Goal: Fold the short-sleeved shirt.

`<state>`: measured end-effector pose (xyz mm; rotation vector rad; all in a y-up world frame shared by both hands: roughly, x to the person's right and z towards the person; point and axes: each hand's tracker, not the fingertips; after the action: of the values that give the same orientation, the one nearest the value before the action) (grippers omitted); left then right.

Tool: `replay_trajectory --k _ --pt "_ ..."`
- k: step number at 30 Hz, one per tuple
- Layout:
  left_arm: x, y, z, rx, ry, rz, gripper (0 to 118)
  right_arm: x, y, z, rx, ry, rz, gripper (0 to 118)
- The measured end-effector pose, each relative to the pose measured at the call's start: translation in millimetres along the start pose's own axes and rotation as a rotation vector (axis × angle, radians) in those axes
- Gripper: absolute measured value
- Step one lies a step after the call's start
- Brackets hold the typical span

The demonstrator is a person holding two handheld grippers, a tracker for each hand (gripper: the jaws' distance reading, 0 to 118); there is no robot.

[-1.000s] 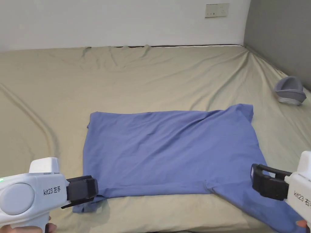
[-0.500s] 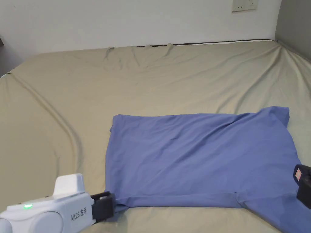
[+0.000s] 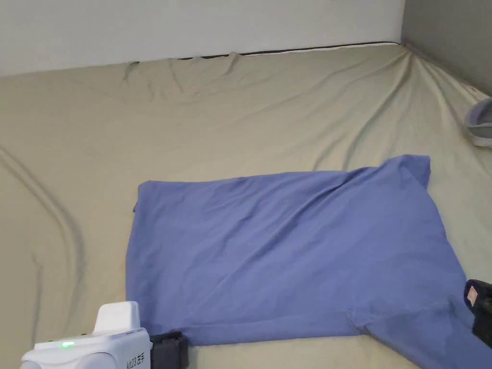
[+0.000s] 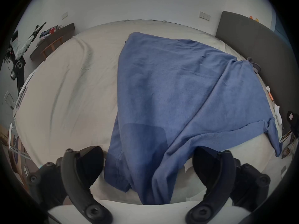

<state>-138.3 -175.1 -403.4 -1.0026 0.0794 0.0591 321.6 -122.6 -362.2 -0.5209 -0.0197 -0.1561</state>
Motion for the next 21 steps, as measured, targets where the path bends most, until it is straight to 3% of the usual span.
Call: replay_trajectory --k 2,3,7,9,10,11,12,13,14,17,21 --pt "-0.8 3.3 6.0 0.000 -0.019 -0.022 97 0.3 -1.1 2.4 -0.011 -0.016 -0.007 0" --pt "-1.5 4.9 8.2 0.005 -0.065 -0.037 85 3.3 -1.1 -0.6 -0.013 -0.019 -0.004 0" --pt "-1.7 8.0 11.3 0.008 -0.154 0.006 20 6.4 -3.6 2.0 -0.015 -0.042 0.007 0" --pt "3.6 6.9 11.2 -0.002 -0.122 -0.005 17 8.5 -4.5 5.9 -0.018 -0.041 0.001 1" --pt "5.8 6.5 10.1 0.002 -0.113 -0.053 17 8.8 -5.4 8.9 -0.021 -0.044 -0.001 10" --pt "8.0 5.7 8.4 -0.002 -0.101 -0.068 17 11.8 -5.3 7.9 -0.027 -0.052 0.001 26" --pt "7.6 5.1 5.6 -0.005 -0.106 -0.046 17 12.9 -6.4 8.4 -0.041 -0.068 0.014 52" --pt "5.9 3.6 2.9 -0.012 -0.111 -0.005 17 12.9 -9.0 8.9 -0.072 -0.099 0.044 87" --pt "2.6 2.5 2.5 -0.009 -0.119 0.041 17 11.4 -13.2 9.3 -0.097 -0.140 0.077 103" --pt "-2.5 -2.6 2.1 0.008 -0.139 0.036 17 15.9 -28.3 8.1 -0.142 -0.186 0.146 105" --pt "-2.7 -6.6 3.0 0.032 -0.145 0.025 16 30.9 -52.3 -3.7 -0.234 -0.206 0.125 105"
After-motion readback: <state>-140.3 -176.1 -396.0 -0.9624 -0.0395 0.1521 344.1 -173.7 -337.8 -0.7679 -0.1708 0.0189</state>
